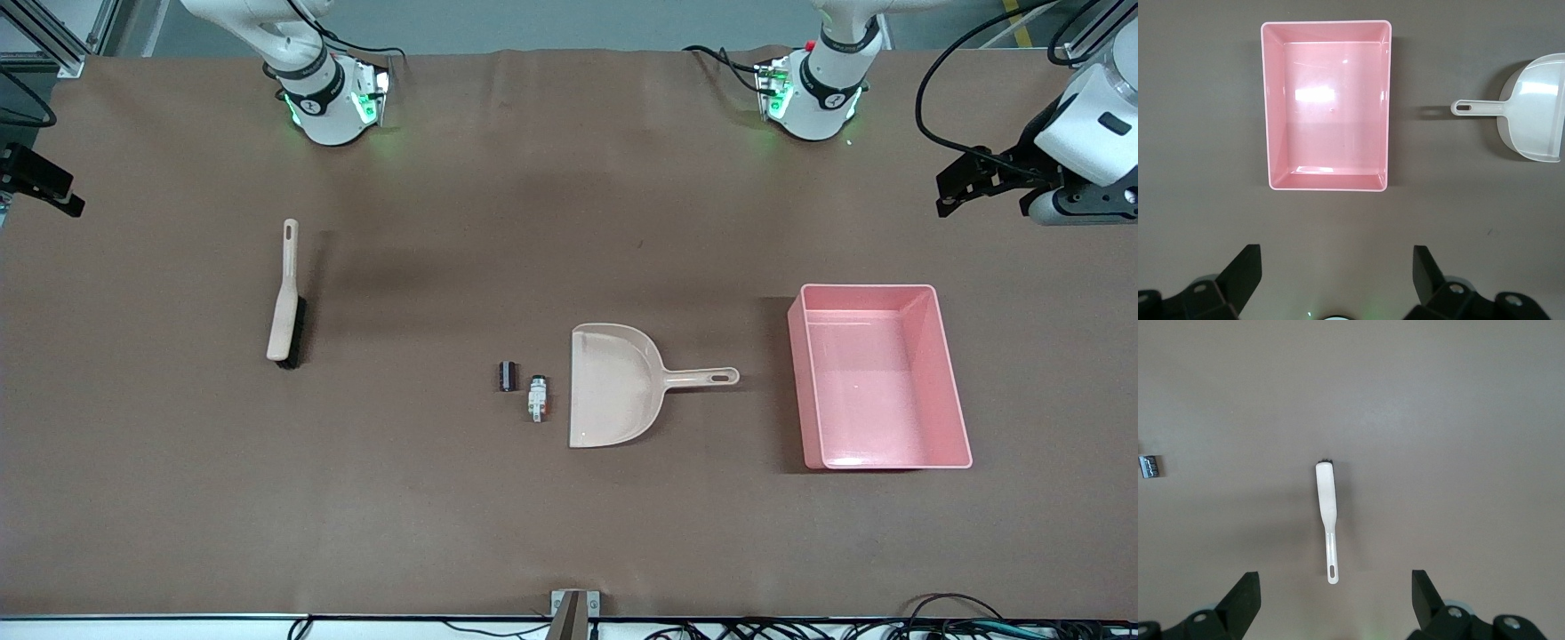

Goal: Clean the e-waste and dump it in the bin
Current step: 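Move the left gripper down to the white dustpan handle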

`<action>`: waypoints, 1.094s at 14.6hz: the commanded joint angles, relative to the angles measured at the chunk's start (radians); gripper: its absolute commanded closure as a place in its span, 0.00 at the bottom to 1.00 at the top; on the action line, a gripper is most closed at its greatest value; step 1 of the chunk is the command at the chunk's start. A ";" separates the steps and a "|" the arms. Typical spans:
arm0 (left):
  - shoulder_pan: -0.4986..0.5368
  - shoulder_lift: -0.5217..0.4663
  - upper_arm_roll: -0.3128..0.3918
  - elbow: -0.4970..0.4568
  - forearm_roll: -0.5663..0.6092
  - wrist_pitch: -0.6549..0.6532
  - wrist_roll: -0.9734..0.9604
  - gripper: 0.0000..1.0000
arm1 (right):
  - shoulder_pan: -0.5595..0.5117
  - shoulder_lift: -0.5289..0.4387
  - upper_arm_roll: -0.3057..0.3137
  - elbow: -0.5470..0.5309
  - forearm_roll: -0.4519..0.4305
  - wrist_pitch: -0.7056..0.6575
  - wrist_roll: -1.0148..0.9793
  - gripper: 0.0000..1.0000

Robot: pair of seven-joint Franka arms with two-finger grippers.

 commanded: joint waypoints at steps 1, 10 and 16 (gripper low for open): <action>0.004 -0.001 0.001 0.015 -0.005 -0.019 0.014 0.00 | -0.008 -0.008 0.007 -0.008 0.009 0.002 -0.003 0.00; -0.063 0.055 -0.036 0.007 0.003 0.068 0.018 0.00 | -0.007 -0.008 0.007 -0.009 0.011 0.004 -0.003 0.00; -0.198 0.222 -0.111 0.005 0.008 0.223 0.049 0.00 | -0.013 -0.009 0.007 -0.034 0.011 -0.007 -0.003 0.00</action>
